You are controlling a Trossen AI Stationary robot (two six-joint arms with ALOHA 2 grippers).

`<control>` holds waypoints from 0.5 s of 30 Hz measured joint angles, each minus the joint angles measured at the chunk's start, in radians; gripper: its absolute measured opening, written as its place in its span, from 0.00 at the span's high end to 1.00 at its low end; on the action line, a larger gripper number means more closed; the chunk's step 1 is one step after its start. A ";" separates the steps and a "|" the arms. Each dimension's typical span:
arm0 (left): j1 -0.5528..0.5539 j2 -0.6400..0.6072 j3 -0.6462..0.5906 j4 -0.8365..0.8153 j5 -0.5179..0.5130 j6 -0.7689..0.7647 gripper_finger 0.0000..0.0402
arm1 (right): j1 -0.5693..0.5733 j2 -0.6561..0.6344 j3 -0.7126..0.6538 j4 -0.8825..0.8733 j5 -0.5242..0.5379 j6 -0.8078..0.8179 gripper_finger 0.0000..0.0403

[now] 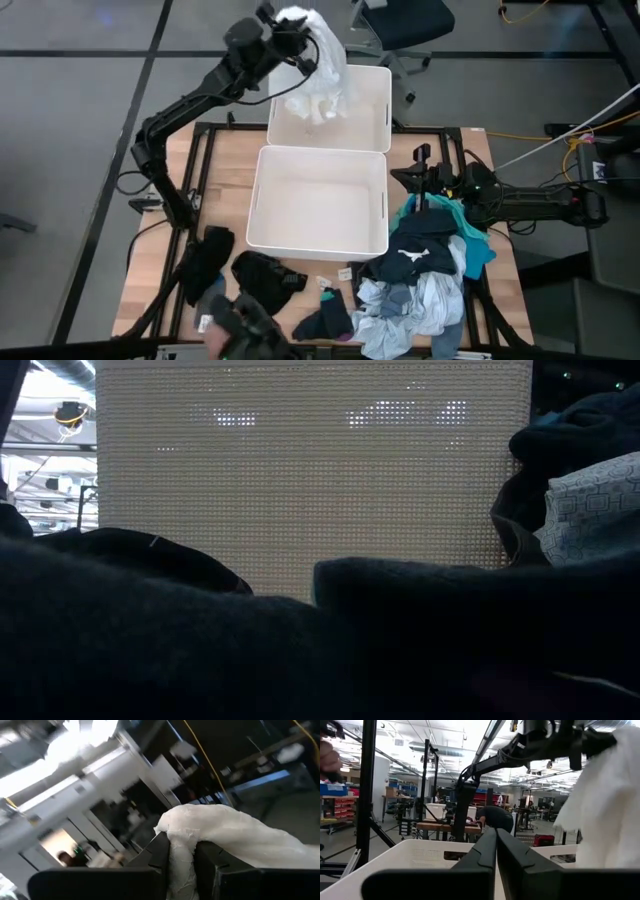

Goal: Sort clothes
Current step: Put the white gown into the top white bin

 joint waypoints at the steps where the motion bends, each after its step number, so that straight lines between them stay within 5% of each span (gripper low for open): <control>1: 0.000 0.010 0.000 -0.028 0.000 -0.012 0.88 | 0.000 0.000 0.000 0.000 0.000 0.000 0.96; 15: 0.003 0.161 0.000 -0.517 0.050 -0.141 0.88 | 0.000 0.000 0.000 0.000 0.000 0.001 0.96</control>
